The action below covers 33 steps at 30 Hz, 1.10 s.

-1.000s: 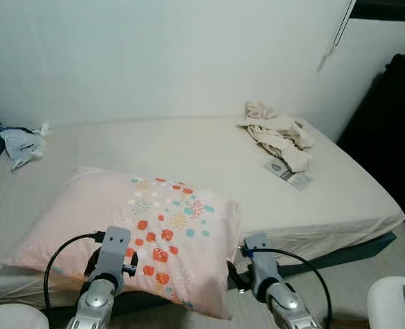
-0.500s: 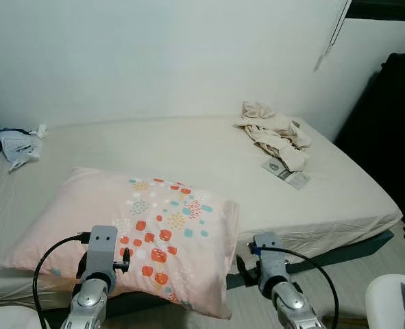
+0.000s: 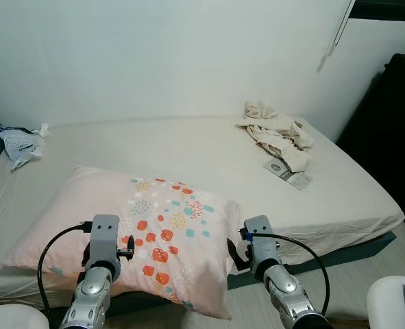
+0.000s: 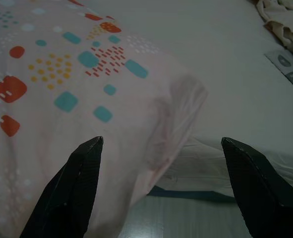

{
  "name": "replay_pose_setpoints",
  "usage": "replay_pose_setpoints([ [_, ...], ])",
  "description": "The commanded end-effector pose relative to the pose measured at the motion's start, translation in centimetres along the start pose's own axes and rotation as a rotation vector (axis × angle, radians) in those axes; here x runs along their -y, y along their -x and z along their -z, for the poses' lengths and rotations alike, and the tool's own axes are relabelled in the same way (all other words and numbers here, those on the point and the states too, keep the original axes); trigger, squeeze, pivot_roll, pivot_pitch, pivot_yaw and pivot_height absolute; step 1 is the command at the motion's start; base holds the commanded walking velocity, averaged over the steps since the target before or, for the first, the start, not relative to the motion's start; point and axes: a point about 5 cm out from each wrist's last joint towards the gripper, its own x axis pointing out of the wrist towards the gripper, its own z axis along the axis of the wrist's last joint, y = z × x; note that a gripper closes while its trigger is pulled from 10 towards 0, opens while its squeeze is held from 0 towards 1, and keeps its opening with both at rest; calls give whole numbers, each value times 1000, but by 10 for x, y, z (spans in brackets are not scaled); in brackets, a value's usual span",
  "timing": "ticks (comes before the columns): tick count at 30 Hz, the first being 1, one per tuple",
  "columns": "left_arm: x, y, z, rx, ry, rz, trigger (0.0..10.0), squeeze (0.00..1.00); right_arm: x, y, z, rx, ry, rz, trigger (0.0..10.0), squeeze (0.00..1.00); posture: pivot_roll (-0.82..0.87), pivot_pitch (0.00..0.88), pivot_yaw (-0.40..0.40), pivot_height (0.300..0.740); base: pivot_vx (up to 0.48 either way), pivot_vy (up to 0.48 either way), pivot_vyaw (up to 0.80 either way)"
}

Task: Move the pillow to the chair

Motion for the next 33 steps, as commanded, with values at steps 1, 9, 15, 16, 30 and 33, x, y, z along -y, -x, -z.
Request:
replay_pose_setpoints([
  [1,5,-1,-3,11,-5,9,10000,0,3,0,1,-8,-5,15,10000,0,-25,0,-90,740,0,0,0],
  [9,11,-3,-3,-4,-8,25,10000,0,3,1,4,-21,-27,33,10000,0,-31,0,-83,740,0,0,0],
  [15,12,-4,-2,0,-41,22,10000,0,1,0,1,2,-56,28,10000,0,-31,0,-73,740,0,0,0],
  [16,12,-5,-3,2,-41,19,10000,0,1,-1,0,2,-57,27,10000,0,-31,0,-73,740,0,0,0],
  [30,11,-6,-1,-11,-90,12,10000,0,7,2,3,7,-130,50,10000,0,-53,0,-40,691,0,0,0],
  [33,12,-7,-1,-17,-80,9,10000,0,8,2,1,8,-121,52,10000,0,-60,0,-34,681,0,0,0],
])
